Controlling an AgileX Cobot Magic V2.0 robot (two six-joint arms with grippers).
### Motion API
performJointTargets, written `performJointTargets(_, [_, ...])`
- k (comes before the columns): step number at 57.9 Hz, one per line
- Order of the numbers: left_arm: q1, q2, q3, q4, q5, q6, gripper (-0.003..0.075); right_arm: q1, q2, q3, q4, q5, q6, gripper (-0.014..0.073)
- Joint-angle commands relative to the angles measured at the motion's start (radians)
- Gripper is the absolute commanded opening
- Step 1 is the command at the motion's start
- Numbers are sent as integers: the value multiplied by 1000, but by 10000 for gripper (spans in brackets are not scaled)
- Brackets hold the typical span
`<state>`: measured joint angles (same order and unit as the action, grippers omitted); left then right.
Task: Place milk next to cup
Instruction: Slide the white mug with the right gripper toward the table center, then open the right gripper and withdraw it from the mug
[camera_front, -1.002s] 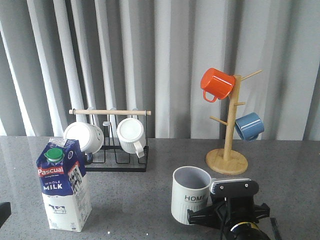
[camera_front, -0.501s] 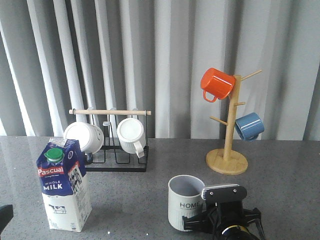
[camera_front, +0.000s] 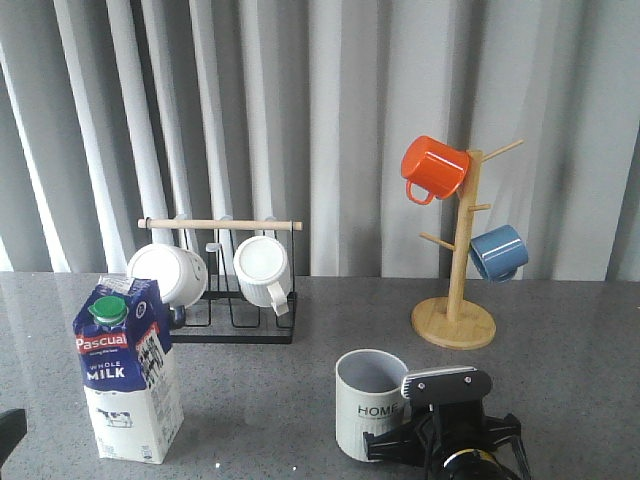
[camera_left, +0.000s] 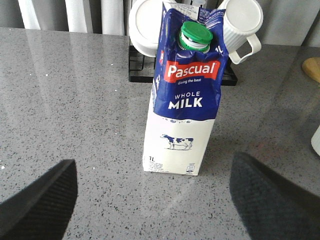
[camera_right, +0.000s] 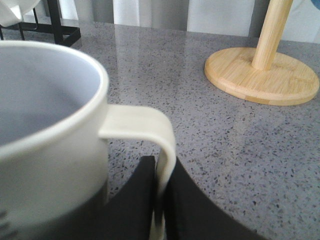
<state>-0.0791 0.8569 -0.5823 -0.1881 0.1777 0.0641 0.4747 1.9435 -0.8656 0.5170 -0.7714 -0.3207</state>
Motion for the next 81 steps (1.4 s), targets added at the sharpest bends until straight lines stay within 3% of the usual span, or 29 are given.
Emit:
performJointTargets(1, [0,-4,-35,-8,-69,-2,587,0,-62,-20,-27,-40,-10,87])
performJointTargets(23, [0,-4,-35,-8,-60,-2,587,0,-80,-20,-22,78,-65,249])
performJointTargets(30, [0,-4,-35,-8,-57,-2,587,0,-86,-6,-23,91,-65,248])
performJointTargets(43, [0,-4,-35,-8,-54,-2,587,0,-137,100,-32,-37,-61,248])
performJointTargets(53, [0,-4,-35,-8,-54,-2,587,0,-191,182,-140,-50,-16,248])
performJointTargets(64, [0,-4,-35,-8,-54,-2,587,0,-262,271,-297,-119,124,248])
performJointTargets(81, [0,-4,-35,-8,-53,-2,587,0,-451,418,-334,-201,178,248])
